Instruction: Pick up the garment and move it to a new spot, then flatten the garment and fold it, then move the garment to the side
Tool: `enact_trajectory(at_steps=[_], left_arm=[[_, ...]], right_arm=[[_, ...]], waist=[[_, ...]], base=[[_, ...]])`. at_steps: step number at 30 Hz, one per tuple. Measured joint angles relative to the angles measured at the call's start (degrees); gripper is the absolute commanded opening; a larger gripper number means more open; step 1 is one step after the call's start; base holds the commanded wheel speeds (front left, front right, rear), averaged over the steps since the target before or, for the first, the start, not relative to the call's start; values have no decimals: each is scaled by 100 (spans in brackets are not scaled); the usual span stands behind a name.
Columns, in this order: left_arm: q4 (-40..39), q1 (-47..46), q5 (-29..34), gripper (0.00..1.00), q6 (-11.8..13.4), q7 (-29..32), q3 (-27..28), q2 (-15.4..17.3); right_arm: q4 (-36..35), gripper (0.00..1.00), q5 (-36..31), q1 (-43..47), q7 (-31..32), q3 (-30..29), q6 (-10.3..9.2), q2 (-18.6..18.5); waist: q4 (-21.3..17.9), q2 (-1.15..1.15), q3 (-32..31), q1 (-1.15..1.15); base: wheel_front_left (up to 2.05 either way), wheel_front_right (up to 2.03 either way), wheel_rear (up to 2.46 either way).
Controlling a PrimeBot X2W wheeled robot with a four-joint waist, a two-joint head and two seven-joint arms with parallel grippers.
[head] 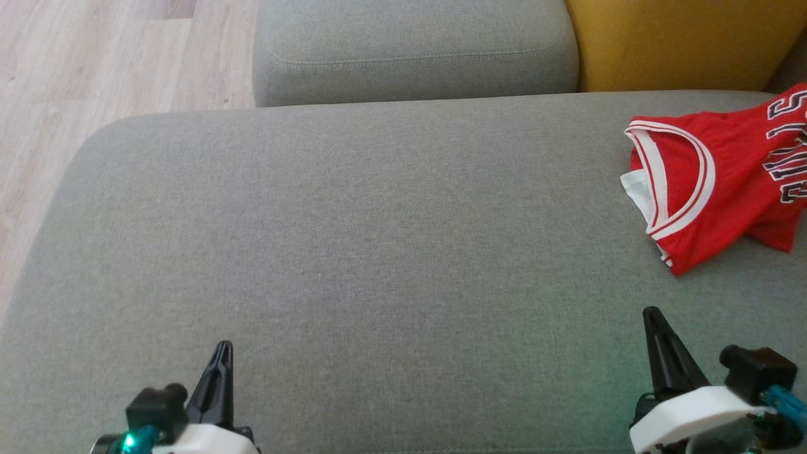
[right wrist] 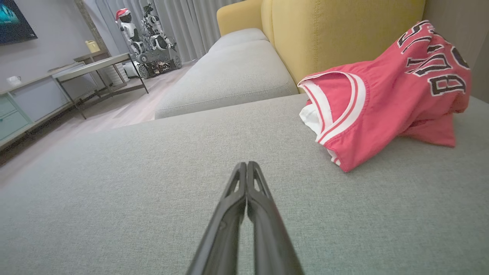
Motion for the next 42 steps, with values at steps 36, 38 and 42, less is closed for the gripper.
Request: enact_trajectory(at_steps=[36,38,42], left_arm=[[202,-305,-2364,0,-450,502,435,-186],[222,-305,-2492,0,-458,512,464,-201],[231,-321,-2746,0,-509,581,579,-237]], right_arm=[[396,0,2482,-294,26,-48,0,-15],[398,0,2615,-339,27,-52,0,-16],[453,0,2892,-358,51,-71,0,-19]], waist=[[-61,0,48,0],[-64,0,51,0],[-71,0,56,0]], base=[[0,0,0],[0,0,0],[0,0,0]])
